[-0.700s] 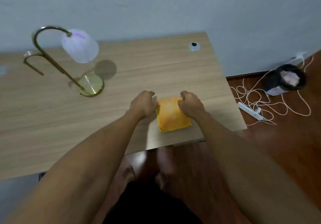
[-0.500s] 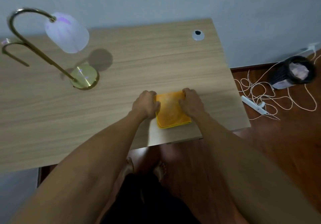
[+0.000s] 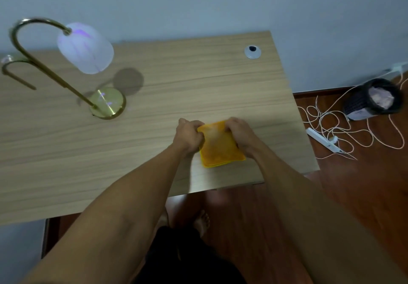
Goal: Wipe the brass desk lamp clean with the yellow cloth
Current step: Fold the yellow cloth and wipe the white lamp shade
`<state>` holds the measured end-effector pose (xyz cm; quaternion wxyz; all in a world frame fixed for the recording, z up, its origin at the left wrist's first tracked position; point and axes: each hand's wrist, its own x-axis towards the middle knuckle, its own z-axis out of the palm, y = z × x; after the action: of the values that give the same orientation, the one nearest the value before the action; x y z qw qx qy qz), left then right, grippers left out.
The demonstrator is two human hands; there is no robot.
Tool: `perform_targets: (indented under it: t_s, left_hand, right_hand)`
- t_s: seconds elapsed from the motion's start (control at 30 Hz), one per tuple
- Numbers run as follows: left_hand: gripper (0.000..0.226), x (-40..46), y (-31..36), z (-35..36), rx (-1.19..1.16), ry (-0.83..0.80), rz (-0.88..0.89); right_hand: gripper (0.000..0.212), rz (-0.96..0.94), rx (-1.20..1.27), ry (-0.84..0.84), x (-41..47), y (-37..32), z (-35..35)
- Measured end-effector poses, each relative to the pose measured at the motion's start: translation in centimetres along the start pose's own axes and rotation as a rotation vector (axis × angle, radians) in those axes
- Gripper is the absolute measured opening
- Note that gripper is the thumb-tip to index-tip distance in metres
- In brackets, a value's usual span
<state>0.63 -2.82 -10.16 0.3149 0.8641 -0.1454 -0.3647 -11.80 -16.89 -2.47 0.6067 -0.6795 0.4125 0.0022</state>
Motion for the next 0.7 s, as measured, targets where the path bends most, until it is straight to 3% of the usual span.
perform_targets:
  t_s: [0.07, 0.17, 0.27, 0.33, 0.53, 0.7]
  left_hand:
    - [0.020, -2.9, 2.7, -2.1, -0.138, 0.015, -0.033]
    - [0.021, -5.3, 5.2, -5.5, -0.325, -0.005, -0.040]
    - [0.015, -5.9, 6.3, -9.3, -0.465, 0.004, -0.064]
    - [0.010, -6.4, 7.3, -11.6, -0.545, 0.044, -0.051]
    - [0.006, -8.6, 8.9, -19.2, -0.570, 0.083, 0.078]
    - [0.005, -9.8, 8.1, -24.5, -0.641, 0.159, 0.177]
  right_hand:
    - [0.012, 0.057, 0.088, -0.057, -0.4, -1.0, -0.2]
    - [0.018, 0.179, 0.248, -0.154, -0.6, -2.4, -0.7]
    - [0.038, 0.230, 0.398, -0.215, -0.8, -5.3, -0.5]
    - [0.029, 0.202, 0.442, -0.284, -1.8, -8.4, 0.4]
    - [0.046, 0.043, 0.527, -0.511, -3.0, -14.4, 4.9]
    - [0.047, -0.071, 0.617, -0.515, -4.0, -17.2, 9.5]
